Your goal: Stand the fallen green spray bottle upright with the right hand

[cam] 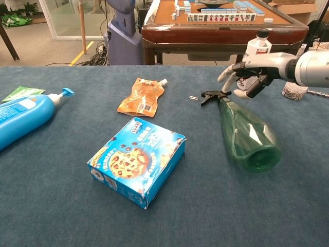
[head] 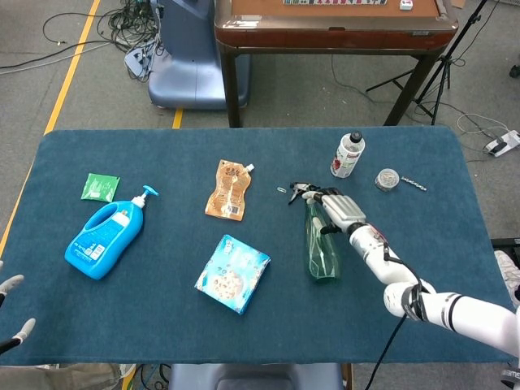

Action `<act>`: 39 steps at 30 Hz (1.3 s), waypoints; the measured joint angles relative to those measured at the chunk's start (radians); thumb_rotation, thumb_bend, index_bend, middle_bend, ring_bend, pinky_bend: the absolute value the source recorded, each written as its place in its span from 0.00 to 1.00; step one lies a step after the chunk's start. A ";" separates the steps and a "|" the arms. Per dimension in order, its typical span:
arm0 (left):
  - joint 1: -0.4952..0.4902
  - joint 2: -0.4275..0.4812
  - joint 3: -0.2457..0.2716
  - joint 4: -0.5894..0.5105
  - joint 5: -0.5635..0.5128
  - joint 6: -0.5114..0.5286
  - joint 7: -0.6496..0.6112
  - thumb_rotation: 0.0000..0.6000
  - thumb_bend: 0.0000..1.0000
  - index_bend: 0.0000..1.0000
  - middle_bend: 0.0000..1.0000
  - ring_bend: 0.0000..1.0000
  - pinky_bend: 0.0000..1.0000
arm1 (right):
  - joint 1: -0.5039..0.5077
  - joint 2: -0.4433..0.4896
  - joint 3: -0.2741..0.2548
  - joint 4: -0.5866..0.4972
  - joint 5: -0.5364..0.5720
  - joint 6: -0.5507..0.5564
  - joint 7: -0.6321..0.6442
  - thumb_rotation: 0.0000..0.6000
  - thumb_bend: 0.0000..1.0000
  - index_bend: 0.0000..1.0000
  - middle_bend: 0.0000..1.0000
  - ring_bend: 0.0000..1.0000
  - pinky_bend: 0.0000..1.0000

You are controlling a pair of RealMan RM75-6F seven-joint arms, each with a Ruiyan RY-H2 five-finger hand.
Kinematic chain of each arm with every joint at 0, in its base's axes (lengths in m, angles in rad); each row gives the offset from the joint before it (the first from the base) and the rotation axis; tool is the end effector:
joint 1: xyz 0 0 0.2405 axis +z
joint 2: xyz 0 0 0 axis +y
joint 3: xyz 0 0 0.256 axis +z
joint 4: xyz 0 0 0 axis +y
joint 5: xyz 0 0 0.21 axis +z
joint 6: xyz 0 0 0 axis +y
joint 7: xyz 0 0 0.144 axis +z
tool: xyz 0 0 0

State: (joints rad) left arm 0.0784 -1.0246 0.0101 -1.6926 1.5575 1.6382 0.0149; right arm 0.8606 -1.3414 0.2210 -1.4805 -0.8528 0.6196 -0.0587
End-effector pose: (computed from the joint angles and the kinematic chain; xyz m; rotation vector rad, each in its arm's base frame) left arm -0.3139 0.1174 0.1905 -1.2991 -0.8875 -0.8450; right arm -0.1605 -0.3888 0.0264 1.7925 -1.3917 0.8343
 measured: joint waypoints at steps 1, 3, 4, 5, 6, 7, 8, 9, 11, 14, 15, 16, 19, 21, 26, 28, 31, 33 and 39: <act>-0.001 -0.001 0.000 -0.001 0.003 0.000 0.001 1.00 0.26 0.21 0.02 0.04 0.04 | -0.003 0.012 0.003 -0.027 -0.025 0.007 0.004 1.00 0.57 0.19 0.24 0.07 0.00; -0.002 -0.002 0.000 -0.002 0.005 -0.001 0.005 1.00 0.26 0.21 0.02 0.04 0.04 | -0.011 0.036 0.005 -0.087 -0.086 0.022 0.009 1.00 0.57 0.19 0.25 0.07 0.00; -0.002 -0.002 0.000 -0.002 0.006 -0.001 0.005 1.00 0.26 0.21 0.02 0.04 0.04 | -0.014 0.045 0.004 -0.111 -0.112 0.027 0.010 1.00 0.56 0.19 0.25 0.07 0.00; -0.002 -0.002 0.000 -0.002 0.006 -0.001 0.006 1.00 0.26 0.21 0.02 0.04 0.04 | -0.018 0.054 0.001 -0.142 -0.145 0.033 0.011 1.00 0.56 0.19 0.26 0.07 0.00; -0.002 -0.001 0.000 -0.003 0.006 -0.001 0.005 1.00 0.25 0.21 0.02 0.04 0.04 | -0.020 0.060 -0.003 -0.162 -0.168 0.036 0.011 1.00 0.56 0.19 0.26 0.07 0.00; -0.001 -0.001 0.000 -0.002 0.006 -0.001 0.005 1.00 0.25 0.21 0.02 0.04 0.04 | -0.022 0.064 -0.008 -0.180 -0.190 0.038 0.011 1.00 0.55 0.19 0.26 0.07 0.00; -0.001 -0.001 0.000 -0.001 0.005 -0.001 0.004 1.00 0.25 0.21 0.02 0.04 0.04 | -0.024 0.068 -0.018 -0.198 -0.217 0.040 0.009 1.00 0.55 0.19 0.26 0.07 0.00; 0.000 -0.001 0.000 0.000 0.004 -0.002 0.003 1.00 0.25 0.21 0.02 0.04 0.04 | -0.025 0.070 -0.027 -0.209 -0.235 0.040 0.005 1.00 0.55 0.19 0.27 0.07 0.00; 0.000 -0.001 0.001 0.001 0.004 -0.002 0.002 1.00 0.26 0.21 0.02 0.04 0.04 | -0.027 0.072 -0.051 -0.230 -0.274 0.041 -0.007 1.00 0.55 0.19 0.28 0.07 0.00; 0.000 -0.003 0.001 0.004 0.006 -0.003 0.001 1.00 0.26 0.21 0.02 0.04 0.04 | -0.029 0.073 -0.087 -0.251 -0.318 0.042 -0.040 0.99 0.55 0.21 0.34 0.07 0.00; 0.000 -0.005 0.001 0.006 0.005 -0.003 0.000 1.00 0.25 0.21 0.02 0.04 0.04 | -0.029 0.074 -0.097 -0.254 -0.327 0.043 -0.054 0.98 0.55 0.22 0.37 0.07 0.00; 0.000 -0.006 0.001 0.007 0.005 -0.003 -0.001 1.00 0.26 0.21 0.02 0.04 0.04 | -0.030 0.074 -0.107 -0.255 -0.335 0.046 -0.069 0.97 0.55 0.23 0.39 0.07 0.00; -0.001 -0.008 0.001 0.012 0.005 -0.006 -0.005 1.00 0.26 0.21 0.02 0.04 0.04 | -0.037 0.071 -0.145 -0.254 -0.363 0.064 -0.130 0.93 0.55 0.25 0.43 0.07 0.00; -0.003 -0.010 0.000 0.016 0.005 -0.010 -0.007 1.00 0.26 0.21 0.02 0.04 0.04 | -0.047 0.070 -0.175 -0.252 -0.382 0.082 -0.160 0.92 0.55 0.27 0.44 0.07 0.00; -0.008 -0.011 -0.001 0.016 0.008 -0.013 -0.008 1.00 0.26 0.21 0.02 0.04 0.04 | -0.073 0.080 -0.212 -0.241 -0.433 0.123 -0.192 0.91 0.55 0.33 0.50 0.08 0.00; -0.009 -0.012 -0.002 0.015 0.009 -0.014 -0.006 1.00 0.26 0.21 0.02 0.04 0.04 | -0.081 0.088 -0.225 -0.233 -0.455 0.133 -0.199 0.90 0.56 0.36 0.53 0.10 0.00; -0.012 -0.012 -0.003 0.012 0.010 -0.016 -0.004 1.00 0.25 0.21 0.02 0.05 0.04 | -0.096 0.102 -0.242 -0.212 -0.495 0.155 -0.201 0.90 0.56 0.38 0.57 0.13 0.00; -0.014 -0.013 -0.004 0.010 0.012 -0.018 -0.001 1.00 0.26 0.21 0.02 0.04 0.04 | -0.109 0.115 -0.251 -0.190 -0.520 0.173 -0.194 0.90 0.56 0.39 0.58 0.13 0.00; -0.019 -0.012 -0.006 0.004 0.014 -0.022 0.005 1.00 0.25 0.21 0.02 0.04 0.04 | -0.129 0.144 -0.265 -0.128 -0.545 0.199 -0.208 0.90 0.56 0.40 0.60 0.15 0.00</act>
State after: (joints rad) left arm 0.0594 -1.0368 0.0045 -1.6889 1.5714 1.6161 0.0198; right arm 0.7313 -1.1973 -0.0437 -1.6087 -1.3973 0.8181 -0.2670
